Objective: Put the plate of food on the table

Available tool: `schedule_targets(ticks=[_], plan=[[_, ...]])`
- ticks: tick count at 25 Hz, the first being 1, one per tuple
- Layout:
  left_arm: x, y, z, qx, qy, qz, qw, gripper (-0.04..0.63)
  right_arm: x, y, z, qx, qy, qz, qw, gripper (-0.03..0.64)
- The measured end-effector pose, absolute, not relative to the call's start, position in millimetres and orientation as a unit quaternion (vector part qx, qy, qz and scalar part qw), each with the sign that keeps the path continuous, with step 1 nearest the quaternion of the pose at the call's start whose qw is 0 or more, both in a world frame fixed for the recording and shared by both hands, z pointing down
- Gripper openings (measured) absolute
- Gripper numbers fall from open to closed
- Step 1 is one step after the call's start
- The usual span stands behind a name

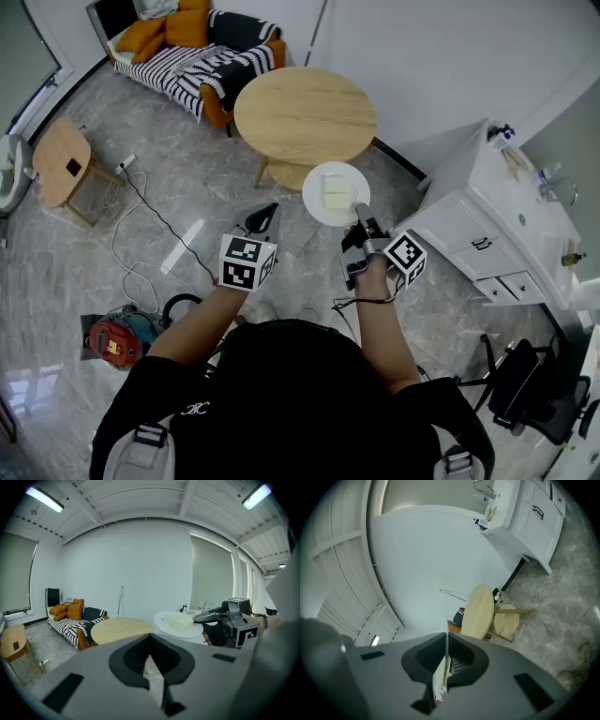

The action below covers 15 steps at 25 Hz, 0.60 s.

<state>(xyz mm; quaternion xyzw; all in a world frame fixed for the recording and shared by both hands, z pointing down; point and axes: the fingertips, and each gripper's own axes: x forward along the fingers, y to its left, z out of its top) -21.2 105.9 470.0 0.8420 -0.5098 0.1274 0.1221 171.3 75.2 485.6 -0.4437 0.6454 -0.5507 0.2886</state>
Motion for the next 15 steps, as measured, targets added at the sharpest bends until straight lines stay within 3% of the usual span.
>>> schedule_targets(ticks=[15], plan=[[-36.1, 106.0, 472.4, 0.840, -0.512, 0.119, 0.136, 0.008, 150.5, 83.1, 497.0, -0.442, 0.635, -0.562, 0.291, 0.020]])
